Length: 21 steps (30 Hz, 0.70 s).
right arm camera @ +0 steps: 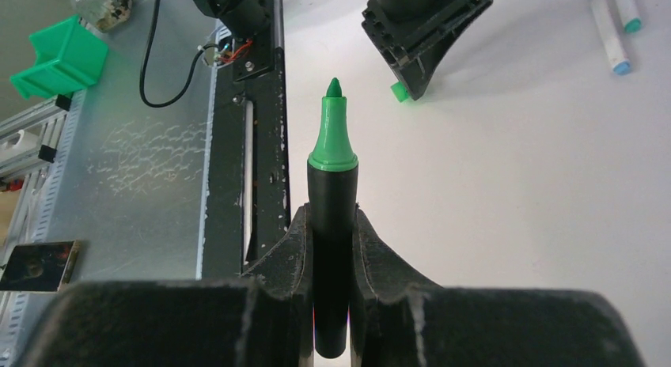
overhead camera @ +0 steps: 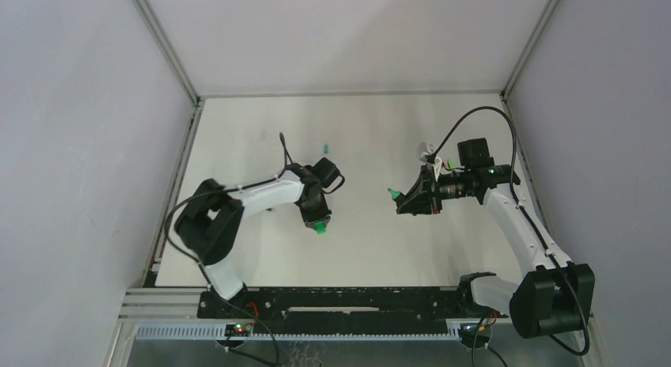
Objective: Insert the pens into the pen caps
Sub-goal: Insert the pen cap onto the pen.
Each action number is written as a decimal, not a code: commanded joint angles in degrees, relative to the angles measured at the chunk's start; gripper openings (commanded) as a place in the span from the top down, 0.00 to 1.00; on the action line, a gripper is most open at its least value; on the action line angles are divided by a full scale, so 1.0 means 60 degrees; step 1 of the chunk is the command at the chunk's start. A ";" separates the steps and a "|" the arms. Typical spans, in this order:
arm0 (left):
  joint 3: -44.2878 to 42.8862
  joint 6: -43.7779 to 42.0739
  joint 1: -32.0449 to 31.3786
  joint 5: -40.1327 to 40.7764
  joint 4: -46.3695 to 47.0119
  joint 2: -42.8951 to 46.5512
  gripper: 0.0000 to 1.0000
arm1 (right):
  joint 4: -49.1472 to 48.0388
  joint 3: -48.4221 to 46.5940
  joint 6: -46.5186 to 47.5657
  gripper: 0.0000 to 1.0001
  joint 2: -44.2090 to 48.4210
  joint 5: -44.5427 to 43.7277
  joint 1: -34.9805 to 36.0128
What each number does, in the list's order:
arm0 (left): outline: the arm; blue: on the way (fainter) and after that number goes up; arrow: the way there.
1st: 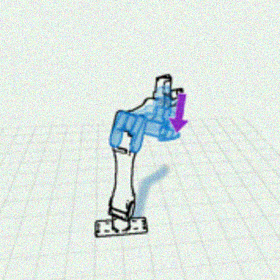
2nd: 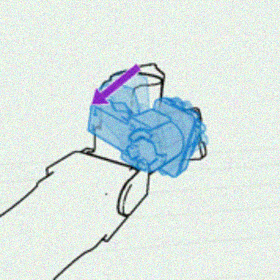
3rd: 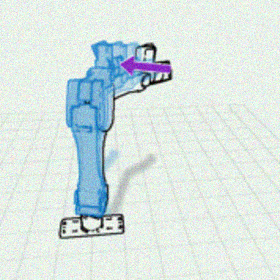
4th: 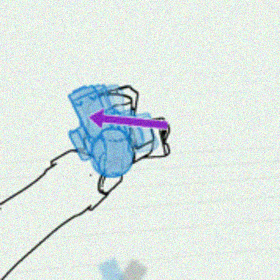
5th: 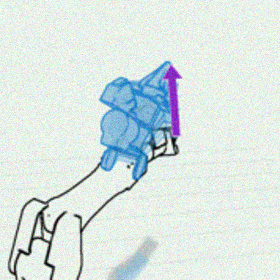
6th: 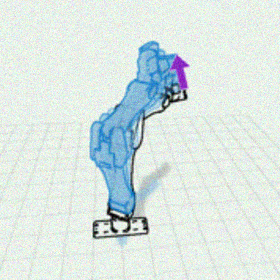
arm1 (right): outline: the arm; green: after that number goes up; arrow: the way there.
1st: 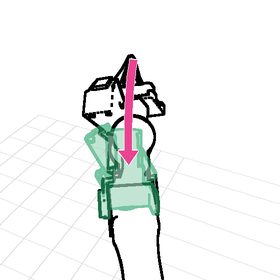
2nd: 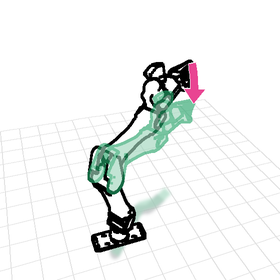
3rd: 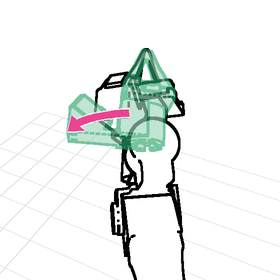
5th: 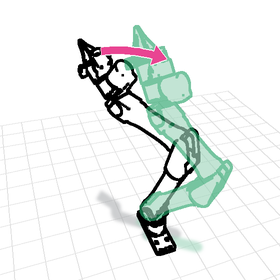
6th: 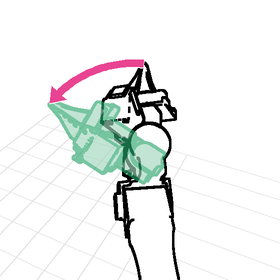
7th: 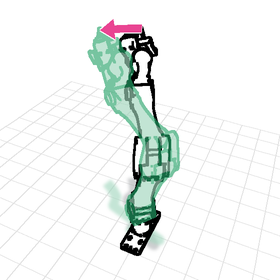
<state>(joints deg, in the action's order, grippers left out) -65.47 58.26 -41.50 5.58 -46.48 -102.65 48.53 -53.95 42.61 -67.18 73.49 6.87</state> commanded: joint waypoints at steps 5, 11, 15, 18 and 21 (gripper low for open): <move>0.1480 -0.0670 0.0012 -0.0850 0.4217 0.3323 1.00 | -0.0498 -0.0035 -0.0414 1.00 0.0343 0.0770 -0.0005; 0.2825 -0.1097 0.0025 -0.2019 0.8836 0.4815 1.00 | -0.0902 0.0013 -0.1014 1.00 0.0446 0.1162 0.0037; 0.3761 -0.1142 0.0025 -0.2764 1.2047 0.5521 1.00 | -0.1504 0.0013 -0.1832 1.00 0.0711 0.1120 0.0236; 0.4197 -0.1366 0.0021 -0.3230 1.4044 0.5914 1.00 | -0.2287 -0.0026 -0.2888 1.00 0.1083 0.0839 0.0466; 0.4518 -0.1470 0.0025 -0.3756 1.6141 0.6133 1.00 | -0.2520 -0.0435 -0.3715 1.00 0.1289 0.0704 0.0770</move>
<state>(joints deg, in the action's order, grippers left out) -40.62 52.27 -41.50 -10.87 25.21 -69.21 38.89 -53.93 29.02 -62.04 77.91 9.50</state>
